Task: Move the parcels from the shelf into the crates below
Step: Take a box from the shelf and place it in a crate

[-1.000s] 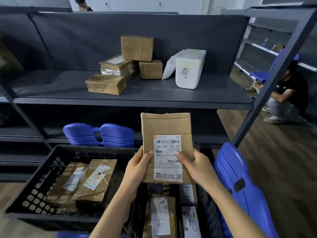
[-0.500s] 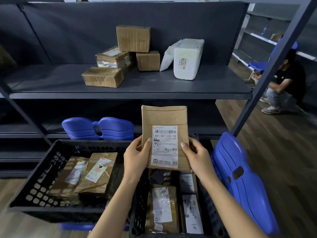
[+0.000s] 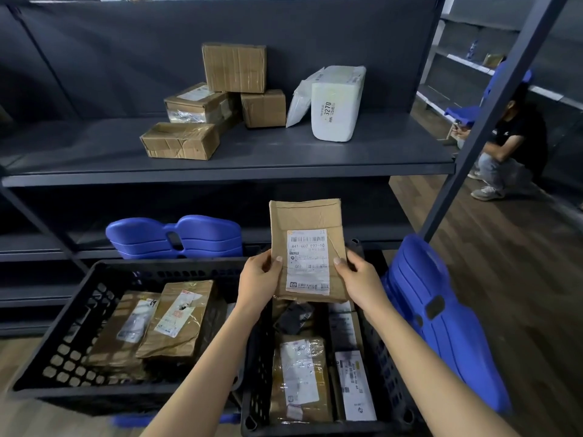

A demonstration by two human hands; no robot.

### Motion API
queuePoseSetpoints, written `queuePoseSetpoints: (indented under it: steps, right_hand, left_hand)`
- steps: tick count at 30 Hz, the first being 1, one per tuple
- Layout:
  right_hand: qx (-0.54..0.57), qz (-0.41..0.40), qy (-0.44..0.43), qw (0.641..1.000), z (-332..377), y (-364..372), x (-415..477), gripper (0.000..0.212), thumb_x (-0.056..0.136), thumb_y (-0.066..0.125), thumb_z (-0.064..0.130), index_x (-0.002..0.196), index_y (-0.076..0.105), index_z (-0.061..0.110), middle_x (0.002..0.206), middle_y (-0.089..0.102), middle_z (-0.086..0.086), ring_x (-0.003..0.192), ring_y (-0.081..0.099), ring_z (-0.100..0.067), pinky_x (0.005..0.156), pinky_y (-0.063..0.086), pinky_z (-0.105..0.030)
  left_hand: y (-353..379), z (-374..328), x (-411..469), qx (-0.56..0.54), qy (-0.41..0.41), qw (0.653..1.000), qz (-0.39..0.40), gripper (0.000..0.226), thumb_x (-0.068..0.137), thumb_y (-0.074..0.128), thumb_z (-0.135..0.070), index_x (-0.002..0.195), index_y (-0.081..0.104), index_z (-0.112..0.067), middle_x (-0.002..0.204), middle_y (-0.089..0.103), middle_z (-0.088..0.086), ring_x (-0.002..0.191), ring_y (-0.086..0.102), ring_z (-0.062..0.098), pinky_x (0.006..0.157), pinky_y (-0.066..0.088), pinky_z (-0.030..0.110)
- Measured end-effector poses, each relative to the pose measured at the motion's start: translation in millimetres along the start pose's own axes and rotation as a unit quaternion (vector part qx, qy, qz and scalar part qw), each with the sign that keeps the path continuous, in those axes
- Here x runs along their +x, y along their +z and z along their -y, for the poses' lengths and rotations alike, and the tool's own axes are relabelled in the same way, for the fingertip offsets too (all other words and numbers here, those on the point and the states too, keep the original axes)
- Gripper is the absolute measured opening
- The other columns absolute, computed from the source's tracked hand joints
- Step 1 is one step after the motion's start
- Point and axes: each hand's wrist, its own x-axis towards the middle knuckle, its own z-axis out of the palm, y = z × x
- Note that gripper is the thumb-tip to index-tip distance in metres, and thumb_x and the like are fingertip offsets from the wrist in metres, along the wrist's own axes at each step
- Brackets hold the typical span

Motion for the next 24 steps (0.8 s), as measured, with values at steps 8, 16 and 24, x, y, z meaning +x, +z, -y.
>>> queuePoseSetpoints:
  steps: [8, 16, 24]
  right_hand:
    - [-0.018, 0.041, 0.048, 0.998, -46, 17, 38, 0.043, 0.097, 0.052, 0.023, 0.139, 0.046, 0.022, 0.126, 0.063, 0.005, 0.113, 0.060, -0.013, 0.098, 0.049, -0.037]
    - [-0.055, 0.076, 0.092, 0.991, -96, 44, 71, 0.043, 0.097, 0.051, 0.021, 0.139, 0.045, 0.019, 0.128, 0.061, 0.002, 0.117, 0.058, -0.018, 0.096, 0.044, -0.027]
    - [-0.086, 0.082, 0.130, 0.984, -144, 72, 86, 0.053, 0.096, 0.054, 0.028, 0.144, 0.037, 0.015, 0.142, 0.049, -0.001, 0.129, 0.048, -0.020, 0.104, 0.039, -0.032]
  left_hand:
    - [27, 32, 25, 0.030, -0.022, 0.999, -0.032, 0.036, 0.094, 0.057, -0.017, 0.130, 0.058, -0.017, 0.118, 0.067, -0.002, 0.106, 0.062, 0.013, 0.088, 0.050, 0.028]
    - [55, 74, 45, 0.082, -0.044, 0.996, -0.008, 0.036, 0.095, 0.047, -0.013, 0.129, 0.057, -0.017, 0.113, 0.068, -0.001, 0.098, 0.059, 0.014, 0.076, 0.039, 0.023]
    - [80, 142, 68, 0.121, -0.085, 0.989, 0.030, 0.055, 0.088, 0.059, -0.012, 0.140, 0.039, -0.012, 0.130, 0.061, 0.004, 0.115, 0.060, 0.026, 0.093, 0.049, 0.033]
